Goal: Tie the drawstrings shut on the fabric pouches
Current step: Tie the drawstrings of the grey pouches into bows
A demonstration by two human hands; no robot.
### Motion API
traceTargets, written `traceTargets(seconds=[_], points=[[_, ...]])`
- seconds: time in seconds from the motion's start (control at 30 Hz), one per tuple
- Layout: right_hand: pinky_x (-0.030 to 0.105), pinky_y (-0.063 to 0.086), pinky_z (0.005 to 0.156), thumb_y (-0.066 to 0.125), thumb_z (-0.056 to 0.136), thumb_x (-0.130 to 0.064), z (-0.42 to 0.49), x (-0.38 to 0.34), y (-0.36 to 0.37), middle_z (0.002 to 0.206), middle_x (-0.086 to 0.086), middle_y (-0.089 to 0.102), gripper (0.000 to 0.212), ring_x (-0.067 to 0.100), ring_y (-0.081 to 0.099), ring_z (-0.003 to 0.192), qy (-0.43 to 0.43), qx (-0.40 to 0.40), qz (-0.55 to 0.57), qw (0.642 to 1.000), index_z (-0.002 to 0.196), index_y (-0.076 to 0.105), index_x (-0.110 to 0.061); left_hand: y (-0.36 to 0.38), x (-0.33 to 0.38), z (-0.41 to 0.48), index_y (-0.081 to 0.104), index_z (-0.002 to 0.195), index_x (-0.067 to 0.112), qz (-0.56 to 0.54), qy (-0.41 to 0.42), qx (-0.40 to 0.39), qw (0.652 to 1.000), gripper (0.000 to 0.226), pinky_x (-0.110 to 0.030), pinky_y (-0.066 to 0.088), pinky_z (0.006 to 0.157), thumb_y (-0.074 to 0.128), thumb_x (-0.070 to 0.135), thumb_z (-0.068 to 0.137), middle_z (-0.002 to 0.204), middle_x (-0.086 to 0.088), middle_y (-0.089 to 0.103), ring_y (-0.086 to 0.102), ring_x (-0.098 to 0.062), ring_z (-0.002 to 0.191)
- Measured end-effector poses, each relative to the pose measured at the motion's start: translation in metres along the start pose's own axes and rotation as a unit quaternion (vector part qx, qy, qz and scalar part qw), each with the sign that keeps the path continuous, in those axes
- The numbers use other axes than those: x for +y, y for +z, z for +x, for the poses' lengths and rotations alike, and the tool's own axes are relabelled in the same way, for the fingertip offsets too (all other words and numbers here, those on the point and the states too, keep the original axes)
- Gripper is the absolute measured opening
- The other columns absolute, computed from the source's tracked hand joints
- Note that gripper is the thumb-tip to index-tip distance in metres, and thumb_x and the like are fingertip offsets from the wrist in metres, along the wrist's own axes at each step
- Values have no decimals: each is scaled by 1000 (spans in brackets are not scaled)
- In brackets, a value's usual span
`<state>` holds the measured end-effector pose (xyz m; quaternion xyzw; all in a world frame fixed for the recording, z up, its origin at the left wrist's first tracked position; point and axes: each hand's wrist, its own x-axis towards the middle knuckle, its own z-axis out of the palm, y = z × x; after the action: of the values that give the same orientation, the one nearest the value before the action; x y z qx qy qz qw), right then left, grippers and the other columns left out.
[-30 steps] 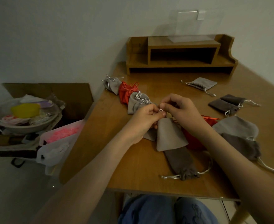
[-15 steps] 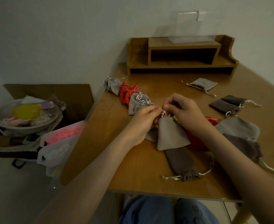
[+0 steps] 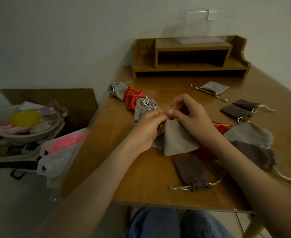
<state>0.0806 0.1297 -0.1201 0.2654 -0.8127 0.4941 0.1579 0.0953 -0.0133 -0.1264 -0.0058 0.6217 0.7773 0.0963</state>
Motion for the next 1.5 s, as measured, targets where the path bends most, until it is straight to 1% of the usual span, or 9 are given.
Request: traceTargets(seconds=[0.13, 0.3, 0.47, 0.67, 0.83, 1.03, 1.17, 1.33, 1.5], points=[[21, 42, 60, 78, 75, -25, -2, -1, 2, 83, 6, 60, 34, 10, 53, 68, 33, -62, -21, 997, 90, 52, -9, -3, -1, 1, 63, 79, 11, -2, 22, 23, 999, 20, -26, 46, 71, 51, 10, 95, 75, -4, 59, 56, -14, 73], [15, 38, 57, 74, 78, -33, 1, 3, 4, 82, 2, 62, 32, 7, 52, 68, 73, -57, -69, 993, 88, 57, -8, -5, -2, 0, 67, 91, 8, 22, 47, 31, 998, 14, -30, 42, 75, 54, 13, 95, 86, -12, 57, 51, -23, 84], [17, 41, 57, 72, 82, -31, 3, 3, 5, 73, -4, 61, 24, 7, 55, 65, 134, -47, -50, 989, 86, 59, -12, -6, -2, -1, 67, 90, 11, 31, 65, 33, 997, 15, -19, 43, 63, 53, 14, 96, 67, 3, 54, 49, -3, 60], [16, 39, 52, 66, 87, -33, 4, 1, 3, 69, -3, 59, 25, -3, 48, 51, 199, -73, 8, 977, 89, 64, -8, -6, -4, 0, 69, 90, 13, 41, 80, 38, 995, 15, -21, 45, 66, 55, 14, 95, 69, 4, 55, 49, -3, 62], [8, 37, 47, 64, 90, -26, 3, -3, 0, 67, -4, 58, 15, -6, 49, 49, 189, -73, 14, 979, 80, 63, -15, -8, -6, 1, 69, 93, 13, 49, 85, 26, 995, 15, -22, 45, 67, 55, 16, 95, 72, 5, 60, 51, 0, 60], [24, 44, 65, 60, 92, -22, 1, -4, 1, 82, 9, 65, 16, 14, 57, 72, 168, -59, -7, 984, 91, 66, -7, -8, -5, 1, 70, 100, 12, 13, 77, 23, 997, 17, -21, 44, 67, 55, 19, 96, 77, 0, 58, 50, -5, 64], [15, 42, 57, 62, 91, -20, 2, -7, -1, 77, 3, 63, 15, 8, 55, 68, 178, -73, 40, 980, 93, 65, -6, -8, -4, -1, 70, 99, 15, 2, 69, 23, 997, 16, -28, 46, 76, 56, 21, 95, 85, -4, 63, 56, -15, 81], [17, 42, 54, 69, 85, -27, 2, -7, 1, 76, 4, 62, 22, 6, 54, 62, 193, -83, 38, 977, 94, 66, -7, -5, -2, -4, 70, 97, 12, 4, 75, 32, 997, 14, -43, 49, 93, 57, 19, 94, 105, -19, 66, 62, -27, 97], [14, 46, 56, 66, 88, -19, 1, -10, 2, 71, -1, 63, 9, -2, 57, 57, 181, -91, 38, 979, 87, 64, -10, -5, -4, -4, 70, 91, 14, 29, 95, 42, 994, 12, -39, 51, 89, 59, 19, 94, 97, -10, 68, 64, -21, 92]])
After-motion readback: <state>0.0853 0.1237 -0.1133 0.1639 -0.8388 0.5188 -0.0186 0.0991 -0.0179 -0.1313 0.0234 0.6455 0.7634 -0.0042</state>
